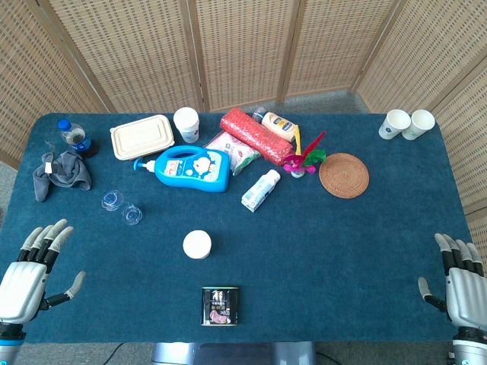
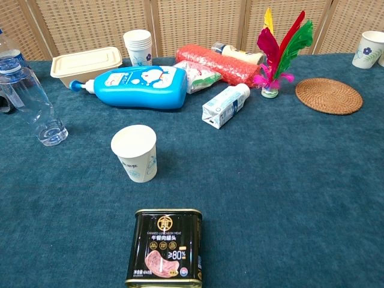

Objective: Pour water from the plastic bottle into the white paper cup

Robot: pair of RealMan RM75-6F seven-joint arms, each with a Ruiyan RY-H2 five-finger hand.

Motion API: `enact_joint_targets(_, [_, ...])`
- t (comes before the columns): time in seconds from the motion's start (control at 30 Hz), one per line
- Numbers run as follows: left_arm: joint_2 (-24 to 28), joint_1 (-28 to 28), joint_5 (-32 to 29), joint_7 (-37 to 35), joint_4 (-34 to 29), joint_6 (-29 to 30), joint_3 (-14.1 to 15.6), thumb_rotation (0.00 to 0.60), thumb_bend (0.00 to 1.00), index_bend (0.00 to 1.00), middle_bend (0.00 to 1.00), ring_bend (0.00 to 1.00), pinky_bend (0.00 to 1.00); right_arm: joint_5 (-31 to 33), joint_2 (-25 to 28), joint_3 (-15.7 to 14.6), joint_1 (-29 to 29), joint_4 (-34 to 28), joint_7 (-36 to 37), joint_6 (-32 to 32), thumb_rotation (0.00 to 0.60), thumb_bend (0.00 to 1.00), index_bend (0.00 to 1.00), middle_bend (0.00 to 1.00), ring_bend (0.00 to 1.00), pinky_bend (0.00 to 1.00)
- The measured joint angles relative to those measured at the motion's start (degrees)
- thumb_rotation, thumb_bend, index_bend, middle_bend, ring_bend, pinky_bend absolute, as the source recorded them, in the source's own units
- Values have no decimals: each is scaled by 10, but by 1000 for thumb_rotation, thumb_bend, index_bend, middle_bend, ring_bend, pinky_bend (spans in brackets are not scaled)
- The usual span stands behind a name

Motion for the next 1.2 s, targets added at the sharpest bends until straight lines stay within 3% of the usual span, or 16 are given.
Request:
enact_joint_targets(0.2, [1, -2, -35, -92, 34, -16, -3, 216, 436, 0, 41, 0, 13, 6, -3, 3, 6, 1, -2, -10, 593, 398, 25, 90, 31, 0])
enact_joint_targets(0.53, [-31, -12, -93, -259, 162, -54, -23, 59, 343, 0, 0, 0, 34, 10, -3, 5, 9, -3, -8, -11, 590, 399, 19, 89, 31, 0])
enact_joint_targets(0.9, [-91, -34, -127, -469, 267, -101, -56, 57, 330, 0, 0, 0, 56, 13, 1, 6, 11, -13, -17, -10, 591, 400, 6, 89, 27, 0])
enact_joint_targets(1.17, [-127, -62, -138, -507, 317, -143, -73, 56, 331, 0, 0, 0, 78, 15, 2, 7, 15, -16, -19, -14, 592, 399, 1, 89, 23, 0])
enact_joint_targets(1.2, [-131, -66, -139, -507, 321, -148, -74, 89, 331, 0, 0, 0, 94, 15, 2, 7, 15, -17, -19, -13, 590, 399, 0, 88, 21, 0])
